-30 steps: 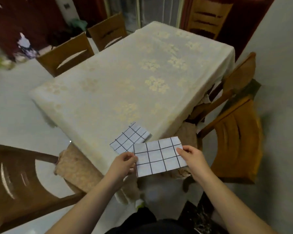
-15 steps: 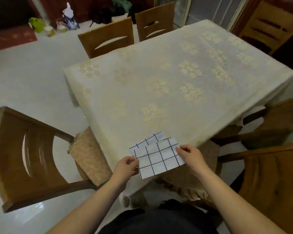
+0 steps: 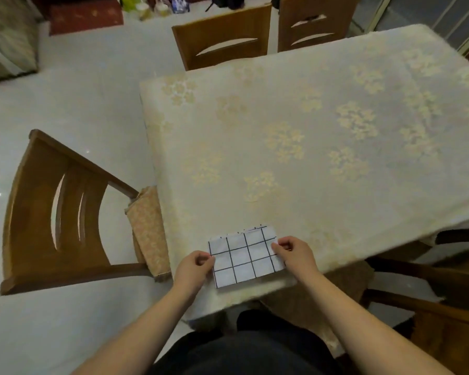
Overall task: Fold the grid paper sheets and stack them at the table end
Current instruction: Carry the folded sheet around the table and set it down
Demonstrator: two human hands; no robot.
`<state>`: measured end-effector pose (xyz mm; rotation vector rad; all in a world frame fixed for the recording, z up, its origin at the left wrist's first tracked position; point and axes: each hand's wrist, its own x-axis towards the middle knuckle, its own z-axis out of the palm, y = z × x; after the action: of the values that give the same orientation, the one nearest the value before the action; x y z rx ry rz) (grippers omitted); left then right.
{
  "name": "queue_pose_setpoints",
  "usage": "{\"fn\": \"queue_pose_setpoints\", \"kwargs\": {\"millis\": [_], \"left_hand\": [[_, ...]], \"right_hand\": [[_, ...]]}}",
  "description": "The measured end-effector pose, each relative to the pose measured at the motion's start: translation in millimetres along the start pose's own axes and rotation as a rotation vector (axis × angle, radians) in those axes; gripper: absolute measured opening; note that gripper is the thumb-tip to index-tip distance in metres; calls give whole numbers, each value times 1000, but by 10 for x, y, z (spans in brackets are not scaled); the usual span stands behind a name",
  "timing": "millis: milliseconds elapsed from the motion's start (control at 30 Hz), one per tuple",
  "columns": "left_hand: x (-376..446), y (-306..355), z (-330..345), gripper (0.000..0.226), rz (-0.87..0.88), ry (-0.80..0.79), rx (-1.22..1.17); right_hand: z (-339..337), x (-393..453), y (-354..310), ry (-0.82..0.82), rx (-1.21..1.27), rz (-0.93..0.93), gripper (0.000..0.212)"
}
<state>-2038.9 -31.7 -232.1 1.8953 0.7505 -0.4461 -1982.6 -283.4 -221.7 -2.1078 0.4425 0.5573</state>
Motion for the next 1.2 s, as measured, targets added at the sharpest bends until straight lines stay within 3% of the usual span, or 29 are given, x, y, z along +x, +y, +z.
{"fn": "queue_pose_setpoints", "kwargs": {"millis": [367,600,667,733,800,867,967,1200], "left_hand": [[60,-7,48,9,-29,92,33],[-31,25,121,12,61,156,37],[-72,3,150,18,194,223,151],[-70,-37,176,32,485,282,410],[-17,-84,232,51,790,223,642],[40,-98,320,66,935,127,811],[116,-113,419,71,892,44,945],[210,-152,482,78,696,-65,1008]], "right_hand": [[44,146,-50,-15,-67,-79,13],[70,141,42,72,-120,-113,18],[90,125,22,160,-217,-193,24],[159,125,-10,204,-370,-341,29],[274,113,-57,175,-507,-518,36],[413,107,-63,149,-663,-664,48],[569,129,-22,28,-860,-703,59],[592,184,118,-102,-918,-607,66]]}}
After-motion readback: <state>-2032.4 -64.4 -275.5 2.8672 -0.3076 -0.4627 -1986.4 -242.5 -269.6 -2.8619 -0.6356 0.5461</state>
